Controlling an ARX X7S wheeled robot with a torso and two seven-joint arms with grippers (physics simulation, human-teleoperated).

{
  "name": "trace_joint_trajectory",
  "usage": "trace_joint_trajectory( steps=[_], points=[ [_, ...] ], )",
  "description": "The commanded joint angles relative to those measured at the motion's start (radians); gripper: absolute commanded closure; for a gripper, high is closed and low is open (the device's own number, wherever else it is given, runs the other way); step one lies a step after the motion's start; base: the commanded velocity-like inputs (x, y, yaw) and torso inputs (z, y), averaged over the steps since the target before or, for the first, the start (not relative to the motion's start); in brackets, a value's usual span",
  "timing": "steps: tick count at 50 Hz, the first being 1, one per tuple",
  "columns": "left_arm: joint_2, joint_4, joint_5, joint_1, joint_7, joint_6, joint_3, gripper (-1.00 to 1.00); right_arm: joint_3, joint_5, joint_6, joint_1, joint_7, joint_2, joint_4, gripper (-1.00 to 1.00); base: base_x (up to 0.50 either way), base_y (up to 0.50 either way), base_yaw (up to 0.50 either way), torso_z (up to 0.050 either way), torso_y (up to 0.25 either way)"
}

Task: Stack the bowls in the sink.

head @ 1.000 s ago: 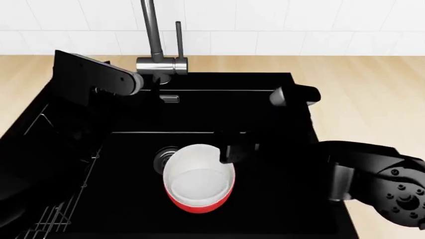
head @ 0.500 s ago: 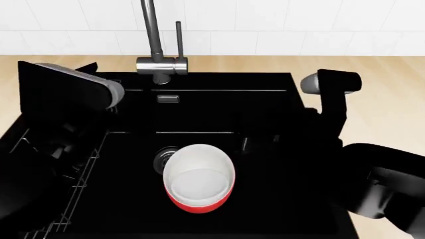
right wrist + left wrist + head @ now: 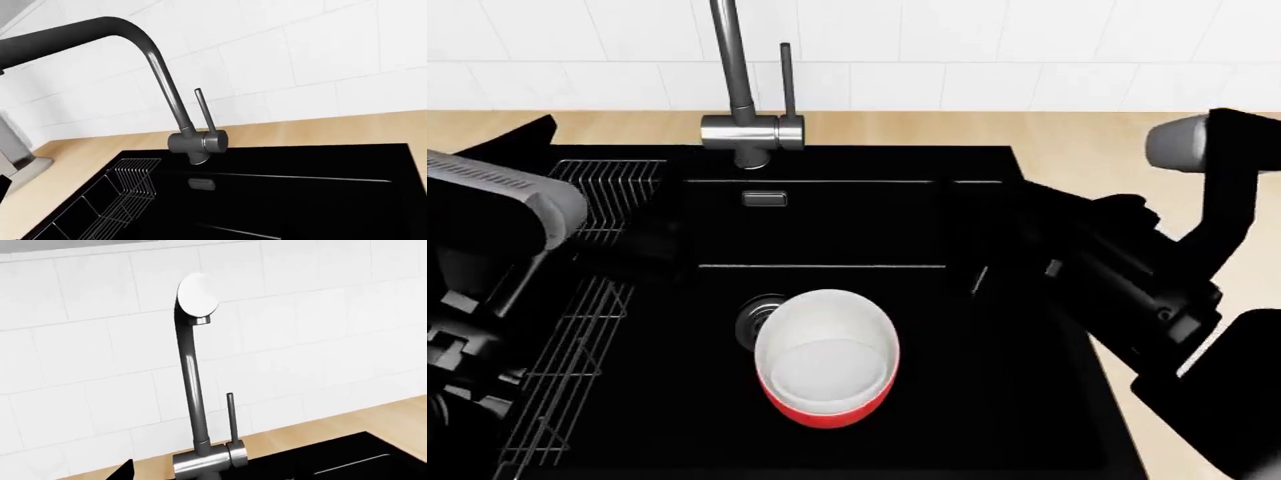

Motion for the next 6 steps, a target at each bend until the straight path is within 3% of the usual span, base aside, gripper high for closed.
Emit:
trace_joint_trajectory(
  steps=[1, 6],
  points=[
    [-0.045, 0.045, -0.017, 0.069, -0.017, 0.056, -0.064, -1.00, 0.041, -0.029, -0.082, -0.002, 0.006, 0.078, -0.085, -1.00, 0.00, 0.00, 0.00, 0.000, 0.000],
    [-0.057, 0.057, -0.027, 0.085, -0.024, 0.072, -0.085, -1.00, 0.056, -0.047, -0.135, -0.015, -0.003, 0.103, -0.113, -1.00, 0.00, 0.00, 0.00, 0.000, 0.000]
  ],
)
